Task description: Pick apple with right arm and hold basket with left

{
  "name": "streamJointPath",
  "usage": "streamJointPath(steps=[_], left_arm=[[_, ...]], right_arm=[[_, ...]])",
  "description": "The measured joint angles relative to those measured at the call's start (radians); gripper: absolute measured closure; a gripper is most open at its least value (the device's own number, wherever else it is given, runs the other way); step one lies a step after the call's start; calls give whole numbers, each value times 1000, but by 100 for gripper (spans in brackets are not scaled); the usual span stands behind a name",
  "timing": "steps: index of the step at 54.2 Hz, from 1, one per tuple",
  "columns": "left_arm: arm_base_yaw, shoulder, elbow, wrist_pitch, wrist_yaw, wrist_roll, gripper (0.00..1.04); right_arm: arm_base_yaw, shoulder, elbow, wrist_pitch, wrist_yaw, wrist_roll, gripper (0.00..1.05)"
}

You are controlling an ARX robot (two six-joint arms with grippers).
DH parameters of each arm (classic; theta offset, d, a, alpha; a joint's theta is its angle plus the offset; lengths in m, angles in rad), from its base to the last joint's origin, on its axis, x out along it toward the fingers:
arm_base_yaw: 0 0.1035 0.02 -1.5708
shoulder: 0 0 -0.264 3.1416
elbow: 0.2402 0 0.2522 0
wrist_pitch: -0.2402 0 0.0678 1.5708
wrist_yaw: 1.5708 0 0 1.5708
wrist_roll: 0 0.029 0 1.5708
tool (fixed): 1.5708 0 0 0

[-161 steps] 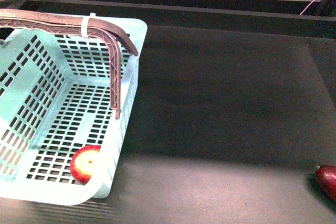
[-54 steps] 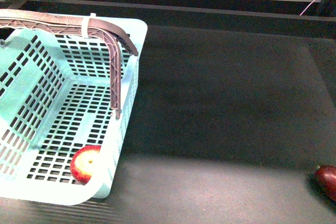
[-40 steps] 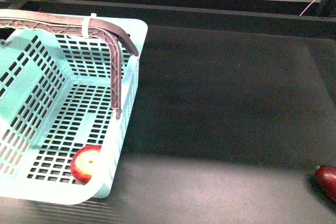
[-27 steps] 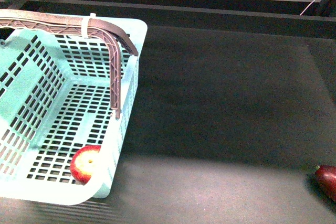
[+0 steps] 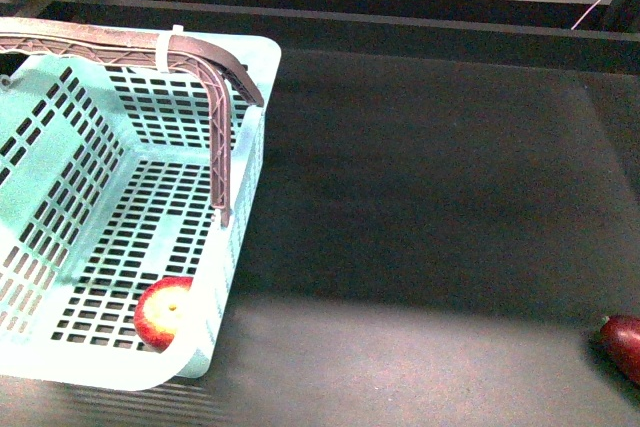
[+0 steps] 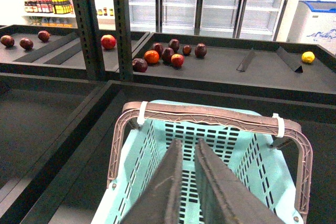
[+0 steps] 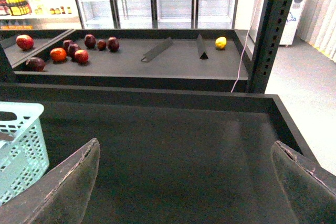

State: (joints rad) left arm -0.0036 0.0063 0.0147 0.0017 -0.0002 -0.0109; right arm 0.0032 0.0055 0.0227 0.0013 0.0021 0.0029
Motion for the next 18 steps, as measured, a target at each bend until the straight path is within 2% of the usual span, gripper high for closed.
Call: streamJointPath(steps=[9, 16, 18], left_arm=[[0, 0, 0, 0, 0, 0, 63], [0, 0, 0, 0, 0, 0, 38], [0, 0, 0, 0, 0, 0, 28]], right_arm=[[0, 0, 0, 0, 0, 0, 9], [0, 0, 0, 0, 0, 0, 9], [0, 0, 0, 0, 0, 0, 9]])
